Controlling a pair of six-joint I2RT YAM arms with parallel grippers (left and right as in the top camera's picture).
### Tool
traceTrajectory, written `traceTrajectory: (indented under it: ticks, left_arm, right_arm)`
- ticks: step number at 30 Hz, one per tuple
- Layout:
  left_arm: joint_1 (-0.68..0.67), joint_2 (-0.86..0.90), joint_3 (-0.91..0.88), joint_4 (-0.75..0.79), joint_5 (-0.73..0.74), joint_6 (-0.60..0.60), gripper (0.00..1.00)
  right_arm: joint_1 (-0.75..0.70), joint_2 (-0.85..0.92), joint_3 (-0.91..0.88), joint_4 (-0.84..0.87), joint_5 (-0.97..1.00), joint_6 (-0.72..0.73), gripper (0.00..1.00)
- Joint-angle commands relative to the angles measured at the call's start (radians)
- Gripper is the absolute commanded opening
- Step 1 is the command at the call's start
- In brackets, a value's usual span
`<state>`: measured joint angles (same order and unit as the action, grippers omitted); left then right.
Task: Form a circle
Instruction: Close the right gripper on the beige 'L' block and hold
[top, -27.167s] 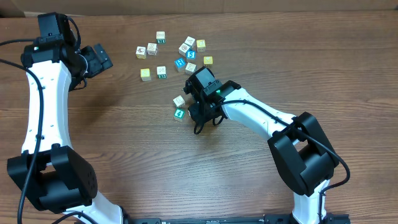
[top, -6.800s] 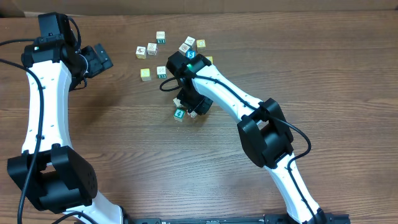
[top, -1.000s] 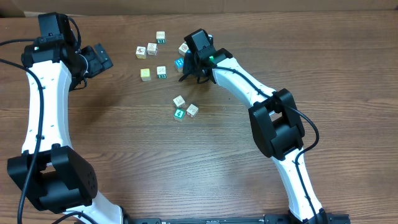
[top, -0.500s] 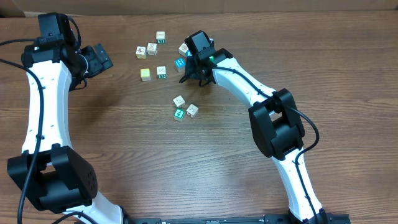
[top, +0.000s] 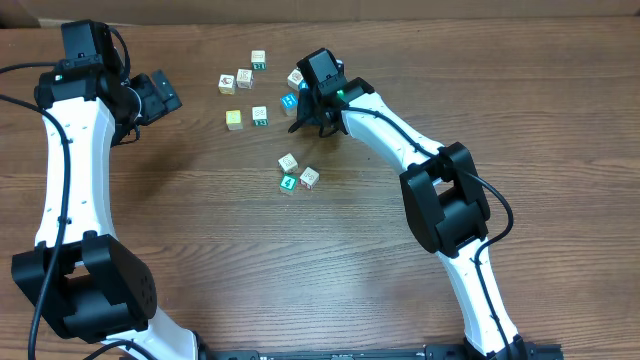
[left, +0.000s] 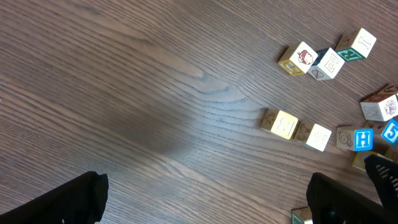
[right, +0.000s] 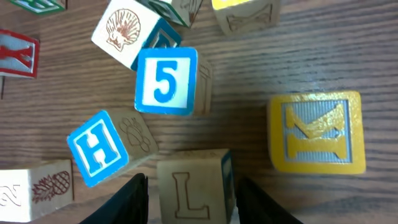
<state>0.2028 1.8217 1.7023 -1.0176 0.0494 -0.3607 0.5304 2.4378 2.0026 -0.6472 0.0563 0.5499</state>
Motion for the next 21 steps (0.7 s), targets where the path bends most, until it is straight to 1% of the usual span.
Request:
traceTrajectory:
  ticks: [1,5,8,9,11,21]
  left_arm:
    - [-0.007,0.006,0.000,0.001,0.002,-0.006,1.00]
    - [-0.007,0.006,0.000,0.001,0.002,-0.006,0.99]
    - [-0.007,0.006,0.000,0.001,0.002,-0.006,1.00]
    - [-0.007,0.006,0.000,0.001,0.002,-0.006,1.00]
    - [-0.007,0.006,0.000,0.001,0.002,-0.006,1.00]
    - [-0.007,0.006,0.000,0.001,0.002,-0.006,1.00]
  right_arm:
    - [-0.005,0.011,-0.005,0.010,0.002,0.000,0.47]
    - [-0.005,0.011,-0.005,0.014,0.002,0.000,0.47]
    - [-0.005,0.011,-0.005,0.008,0.002,0.000,0.41]
    - [-0.005,0.011,-0.005,0.006,0.001,0.000,0.37]
    - [-0.005,0.011,-0.005,0.003,-0.010,0.000,0.34]
    - [-0.005,0.011,-0.005,0.008,-0.024,0.000,0.33]
